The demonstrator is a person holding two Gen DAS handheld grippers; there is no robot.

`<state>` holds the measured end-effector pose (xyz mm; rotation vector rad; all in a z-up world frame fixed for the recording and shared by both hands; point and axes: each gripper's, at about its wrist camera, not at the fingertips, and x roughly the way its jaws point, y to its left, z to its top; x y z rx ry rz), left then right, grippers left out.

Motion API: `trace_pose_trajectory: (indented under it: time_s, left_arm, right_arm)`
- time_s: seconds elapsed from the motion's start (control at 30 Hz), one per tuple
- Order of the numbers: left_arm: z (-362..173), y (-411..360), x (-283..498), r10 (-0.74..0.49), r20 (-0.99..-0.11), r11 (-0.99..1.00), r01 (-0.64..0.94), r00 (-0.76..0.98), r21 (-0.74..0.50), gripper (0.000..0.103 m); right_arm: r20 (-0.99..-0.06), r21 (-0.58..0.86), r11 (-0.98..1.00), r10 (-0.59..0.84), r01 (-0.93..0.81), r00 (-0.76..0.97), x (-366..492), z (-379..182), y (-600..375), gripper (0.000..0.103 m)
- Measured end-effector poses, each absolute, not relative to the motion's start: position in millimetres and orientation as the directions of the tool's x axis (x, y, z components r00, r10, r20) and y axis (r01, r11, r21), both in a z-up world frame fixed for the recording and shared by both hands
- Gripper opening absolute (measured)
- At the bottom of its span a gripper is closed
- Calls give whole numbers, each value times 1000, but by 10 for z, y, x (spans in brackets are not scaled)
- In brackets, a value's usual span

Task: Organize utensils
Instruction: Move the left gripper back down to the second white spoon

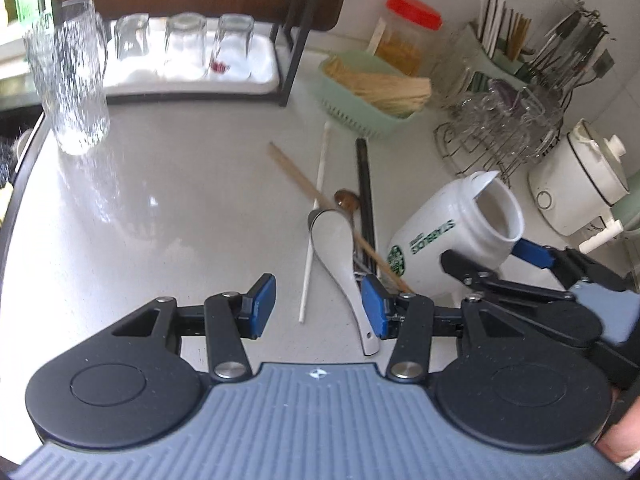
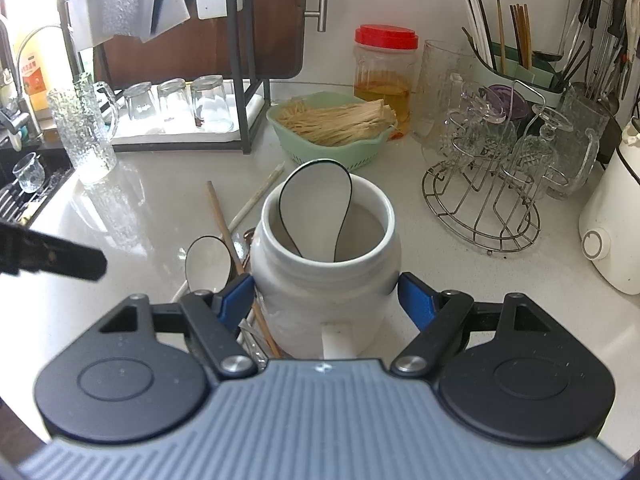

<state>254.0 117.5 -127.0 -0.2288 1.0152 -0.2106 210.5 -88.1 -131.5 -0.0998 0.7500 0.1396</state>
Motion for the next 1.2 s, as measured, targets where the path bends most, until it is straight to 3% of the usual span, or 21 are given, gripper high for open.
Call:
trace_pose_trajectory:
  time_s: [0.67, 0.9, 1.2]
  left_arm:
    - [-1888, 762, 3326, -306, -849, 952, 141, 430, -271, 54]
    - [-1966, 623, 3380, -231, -866, 971, 155, 443, -179, 54]
    - [-1971, 589, 3446, -206, -863, 977, 142, 462, -157, 54]
  right_arm:
    - [-707, -37, 986, 89, -162, 702, 2117, -1291, -899, 81]
    - [-710, -33, 987, 88, -157, 699, 2127, -1289, -906, 81]
    - [-712, -30, 988, 86, -152, 697, 2132, -1288, -903, 81]
